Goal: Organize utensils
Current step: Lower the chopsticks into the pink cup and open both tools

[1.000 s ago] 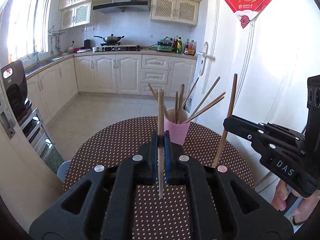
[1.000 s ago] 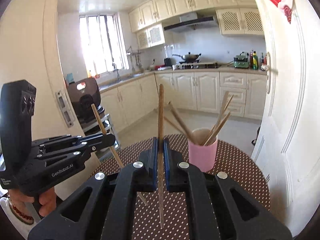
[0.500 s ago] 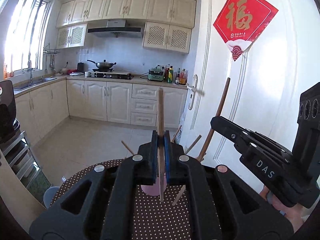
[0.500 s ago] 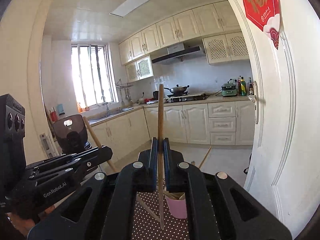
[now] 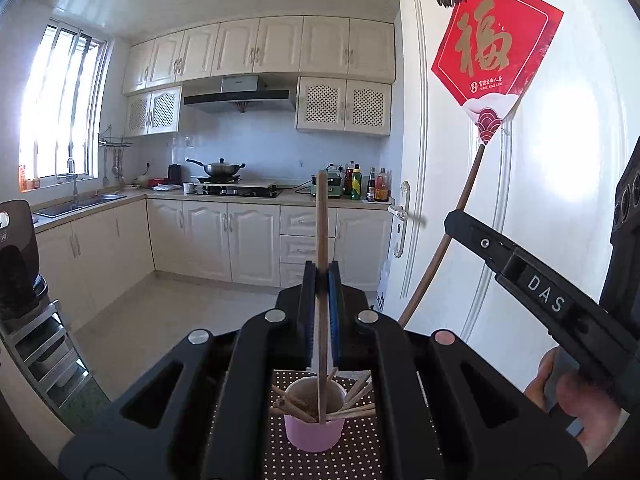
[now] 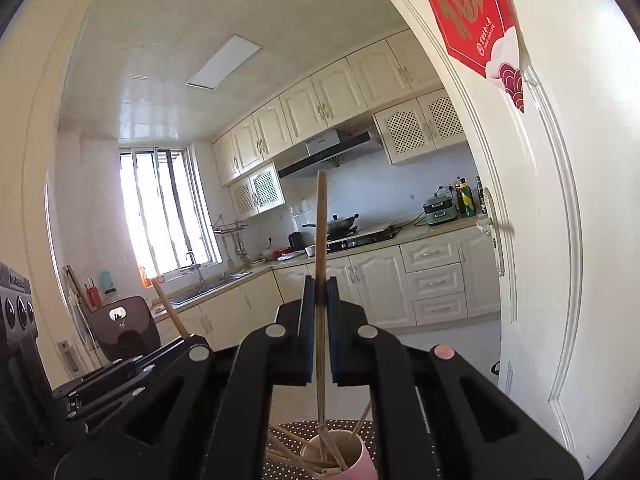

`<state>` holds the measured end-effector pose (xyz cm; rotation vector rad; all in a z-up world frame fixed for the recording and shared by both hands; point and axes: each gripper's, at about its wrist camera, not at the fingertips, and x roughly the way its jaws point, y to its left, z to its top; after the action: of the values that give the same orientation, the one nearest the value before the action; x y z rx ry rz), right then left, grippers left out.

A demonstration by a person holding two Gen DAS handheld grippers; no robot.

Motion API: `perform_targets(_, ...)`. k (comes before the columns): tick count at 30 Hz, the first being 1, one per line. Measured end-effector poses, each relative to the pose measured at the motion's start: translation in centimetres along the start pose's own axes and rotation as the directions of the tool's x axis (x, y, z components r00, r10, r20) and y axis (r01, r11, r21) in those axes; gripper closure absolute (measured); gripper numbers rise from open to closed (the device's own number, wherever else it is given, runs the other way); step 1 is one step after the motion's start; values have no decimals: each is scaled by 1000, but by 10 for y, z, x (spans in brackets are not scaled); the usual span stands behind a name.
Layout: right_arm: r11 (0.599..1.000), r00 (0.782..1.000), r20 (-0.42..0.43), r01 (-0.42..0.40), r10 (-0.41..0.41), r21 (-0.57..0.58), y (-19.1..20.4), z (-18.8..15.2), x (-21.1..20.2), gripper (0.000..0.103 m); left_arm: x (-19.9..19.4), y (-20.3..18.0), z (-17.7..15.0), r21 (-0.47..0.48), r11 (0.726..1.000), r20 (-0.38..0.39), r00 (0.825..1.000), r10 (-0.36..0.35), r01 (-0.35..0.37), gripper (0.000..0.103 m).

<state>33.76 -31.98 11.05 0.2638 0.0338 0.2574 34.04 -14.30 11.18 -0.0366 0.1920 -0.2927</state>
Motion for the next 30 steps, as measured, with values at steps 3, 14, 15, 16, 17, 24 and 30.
perform_targets(3,1000,1000,12,-2,2,-4,-2,-5,4,99,8,3,-9,-11,1000,8,1000,-4,4,97)
perform_targets(14,1000,997,-82,-12,12,2,-8,-35,28,99,35,3,-45,19,999,-51,998,-41,42,97)
perform_targets(15,1000,996,-90,-10,10,1,-8,-36,29,99,36,3,-48,22,999,-62,997,-44,46,97)
perform_targets(16,1000,995,-96,-10,10,-1,-9,-38,29,99,37,3,-50,24,999,-67,997,-44,46,97)
perform_targets(17,1000,995,-103,-13,13,-4,-9,-38,30,99,38,3,-54,32,998,-79,995,-53,55,97)
perform_targets(24,999,986,-168,-25,19,-35,2,-48,35,99,40,-3,-67,101,991,-146,987,-72,88,96)
perform_targets(30,998,978,-209,-32,19,-62,10,-51,37,99,27,-2,-65,135,988,-138,989,-51,70,41)
